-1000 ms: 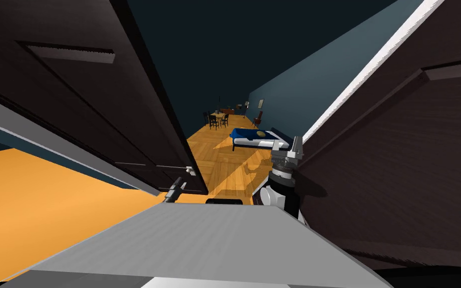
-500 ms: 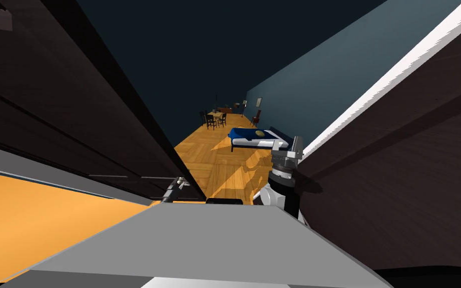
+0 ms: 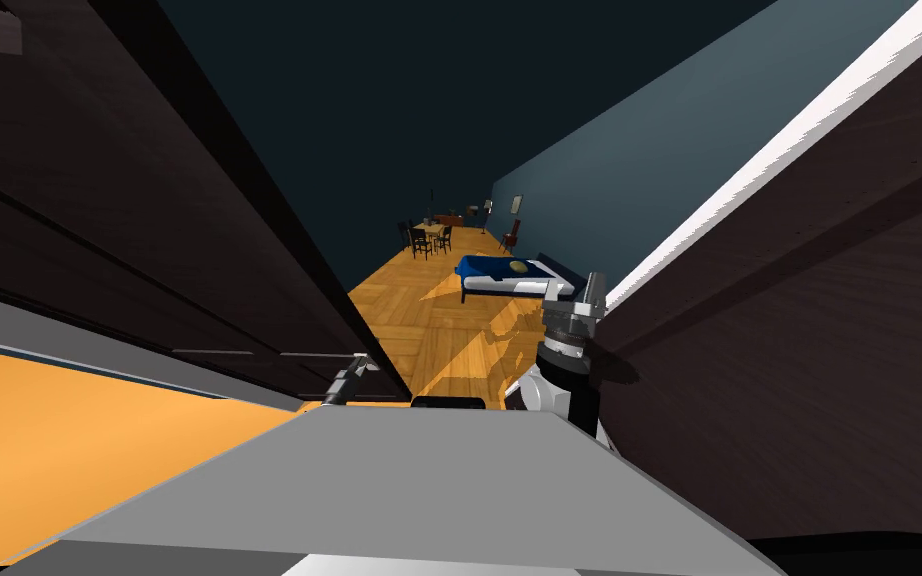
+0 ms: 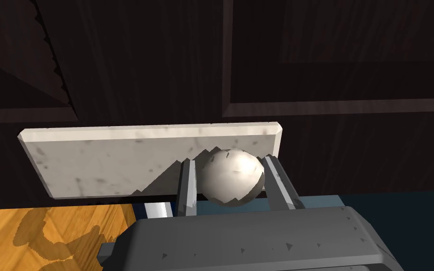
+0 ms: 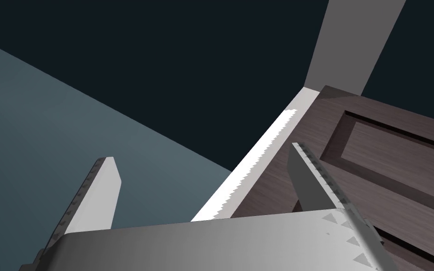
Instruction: Pull the door open
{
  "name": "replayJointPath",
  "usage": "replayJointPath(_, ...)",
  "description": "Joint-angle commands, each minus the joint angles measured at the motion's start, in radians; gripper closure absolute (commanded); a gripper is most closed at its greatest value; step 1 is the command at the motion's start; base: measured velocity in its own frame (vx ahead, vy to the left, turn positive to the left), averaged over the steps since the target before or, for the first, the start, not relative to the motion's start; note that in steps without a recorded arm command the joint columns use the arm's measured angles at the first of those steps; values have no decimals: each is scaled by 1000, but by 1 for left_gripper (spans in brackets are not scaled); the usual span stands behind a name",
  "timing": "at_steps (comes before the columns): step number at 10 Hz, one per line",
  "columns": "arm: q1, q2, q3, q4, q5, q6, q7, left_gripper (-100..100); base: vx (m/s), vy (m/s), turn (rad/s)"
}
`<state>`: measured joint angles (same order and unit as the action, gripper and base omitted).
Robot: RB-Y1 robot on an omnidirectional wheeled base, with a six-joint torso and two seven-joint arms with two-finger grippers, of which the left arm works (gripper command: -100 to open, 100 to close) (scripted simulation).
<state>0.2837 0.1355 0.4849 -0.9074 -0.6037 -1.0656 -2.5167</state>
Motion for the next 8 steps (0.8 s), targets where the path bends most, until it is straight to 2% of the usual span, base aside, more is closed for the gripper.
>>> replayJointPath(1, -1, 1, 1, -2, 1, -2, 0, 100, 0, 0, 0)
replayJointPath(8, -6, 1, -11, 1, 34, 14, 159, 100, -27, 11, -40)
